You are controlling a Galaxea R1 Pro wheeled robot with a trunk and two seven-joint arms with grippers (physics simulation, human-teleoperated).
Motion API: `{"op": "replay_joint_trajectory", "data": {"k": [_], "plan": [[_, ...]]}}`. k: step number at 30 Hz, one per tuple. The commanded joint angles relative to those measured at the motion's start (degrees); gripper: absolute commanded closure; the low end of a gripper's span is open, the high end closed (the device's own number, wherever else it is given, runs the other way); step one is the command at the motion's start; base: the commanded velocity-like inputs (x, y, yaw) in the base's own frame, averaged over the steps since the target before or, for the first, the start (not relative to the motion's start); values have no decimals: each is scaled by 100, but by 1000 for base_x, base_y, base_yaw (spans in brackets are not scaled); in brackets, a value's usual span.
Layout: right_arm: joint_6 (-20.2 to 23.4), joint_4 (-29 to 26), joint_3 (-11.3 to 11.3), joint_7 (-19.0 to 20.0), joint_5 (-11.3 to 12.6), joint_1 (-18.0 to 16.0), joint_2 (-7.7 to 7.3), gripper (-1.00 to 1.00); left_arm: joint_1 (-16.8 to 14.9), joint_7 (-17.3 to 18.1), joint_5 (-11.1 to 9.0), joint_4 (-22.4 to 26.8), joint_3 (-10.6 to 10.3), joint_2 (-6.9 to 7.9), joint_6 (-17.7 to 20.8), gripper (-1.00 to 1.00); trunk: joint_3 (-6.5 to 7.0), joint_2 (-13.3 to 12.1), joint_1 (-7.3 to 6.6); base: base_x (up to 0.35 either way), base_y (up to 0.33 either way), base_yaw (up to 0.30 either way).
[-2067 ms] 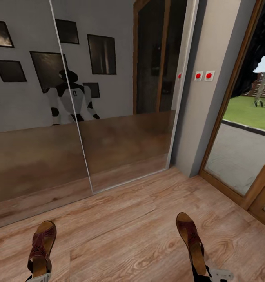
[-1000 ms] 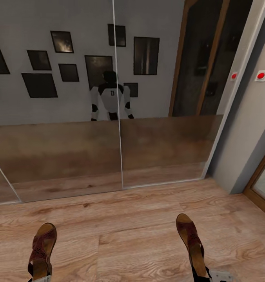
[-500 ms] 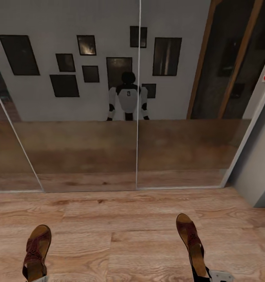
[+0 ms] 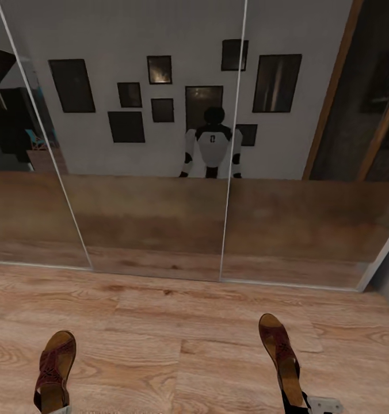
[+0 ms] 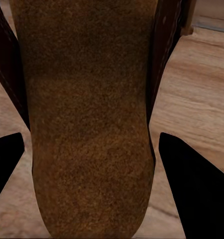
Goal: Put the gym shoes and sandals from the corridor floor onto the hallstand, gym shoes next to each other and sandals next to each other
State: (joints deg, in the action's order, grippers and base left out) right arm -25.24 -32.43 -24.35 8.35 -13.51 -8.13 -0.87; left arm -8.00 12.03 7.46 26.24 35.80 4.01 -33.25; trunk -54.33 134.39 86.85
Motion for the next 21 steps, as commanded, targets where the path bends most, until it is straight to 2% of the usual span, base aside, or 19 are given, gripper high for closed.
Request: {"op": "replay_joint_trajectory", "data": {"k": [1,21], "plan": [[-16,0,-47,61,-11,-5,3,100,-9,28,57,-5,50,-4,-23,100,-2,2,-1,0,0,279],[-17,0,-44,61,-11,-5,3,100,-9,28,69,-5,50,-5,-23,100,47,2,-1,0,0,279]]}}
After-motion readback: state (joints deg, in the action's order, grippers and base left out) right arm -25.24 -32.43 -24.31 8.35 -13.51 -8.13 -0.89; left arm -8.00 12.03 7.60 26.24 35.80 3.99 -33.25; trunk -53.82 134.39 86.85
